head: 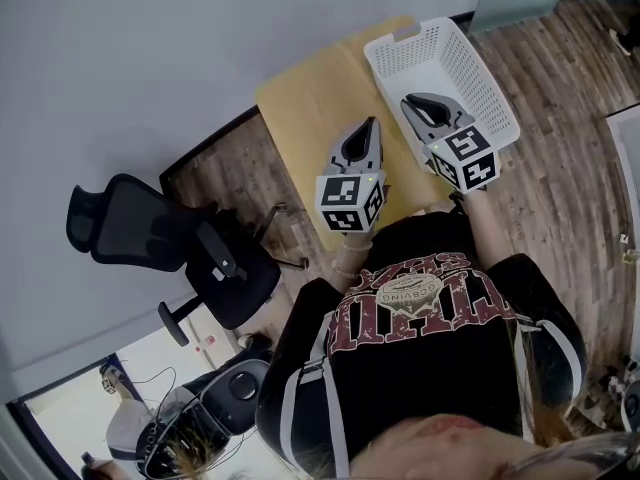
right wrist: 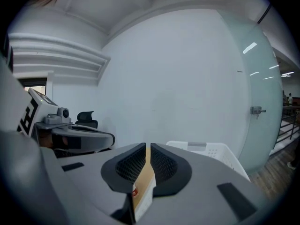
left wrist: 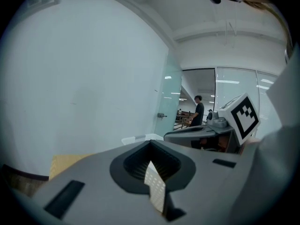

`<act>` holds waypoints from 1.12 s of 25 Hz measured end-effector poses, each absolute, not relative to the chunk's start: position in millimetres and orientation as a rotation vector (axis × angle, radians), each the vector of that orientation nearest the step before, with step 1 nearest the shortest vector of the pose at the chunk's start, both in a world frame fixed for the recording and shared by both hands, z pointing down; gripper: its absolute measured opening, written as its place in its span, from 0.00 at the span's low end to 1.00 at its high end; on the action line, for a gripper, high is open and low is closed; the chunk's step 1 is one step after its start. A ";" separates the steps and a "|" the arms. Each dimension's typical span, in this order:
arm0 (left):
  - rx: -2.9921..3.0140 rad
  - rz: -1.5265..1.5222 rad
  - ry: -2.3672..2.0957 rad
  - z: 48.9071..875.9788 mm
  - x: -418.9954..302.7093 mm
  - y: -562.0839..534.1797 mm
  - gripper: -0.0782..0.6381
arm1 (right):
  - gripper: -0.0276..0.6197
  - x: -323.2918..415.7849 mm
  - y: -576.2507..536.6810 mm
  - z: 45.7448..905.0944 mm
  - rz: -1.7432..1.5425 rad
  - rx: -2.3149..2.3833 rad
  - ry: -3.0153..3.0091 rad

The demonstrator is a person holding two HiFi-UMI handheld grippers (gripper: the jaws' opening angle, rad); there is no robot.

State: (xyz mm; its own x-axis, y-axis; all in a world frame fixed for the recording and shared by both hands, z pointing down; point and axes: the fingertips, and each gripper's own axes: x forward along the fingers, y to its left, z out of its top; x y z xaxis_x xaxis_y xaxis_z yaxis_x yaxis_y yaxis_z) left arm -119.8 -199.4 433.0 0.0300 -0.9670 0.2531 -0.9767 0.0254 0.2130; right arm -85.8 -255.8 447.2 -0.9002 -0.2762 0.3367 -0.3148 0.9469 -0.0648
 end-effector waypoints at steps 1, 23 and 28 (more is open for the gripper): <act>1.995 0.052 -1.977 432.9 -116.5 -201.0 0.18 | 0.11 -82.1 -257.4 446.7 0.169 0.444 -2.773; 2.081 0.097 -1.898 432.3 -85.7 -205.1 0.18 | 0.07 -36.8 -269.0 443.4 0.212 0.642 -2.756; 2.083 0.104 -1.900 433.3 -83.4 -203.9 0.18 | 0.07 -33.4 -266.6 446.5 0.223 0.639 -2.749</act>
State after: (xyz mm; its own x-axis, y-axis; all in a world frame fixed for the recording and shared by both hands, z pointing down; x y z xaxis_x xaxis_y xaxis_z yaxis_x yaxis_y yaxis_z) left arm -83.4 -203.9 433.3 0.1134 -0.9575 0.2650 -0.9808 -0.0653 0.1836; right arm -33.4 -266.6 446.5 -0.8527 -0.4039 0.3313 -0.4520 0.8884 -0.0805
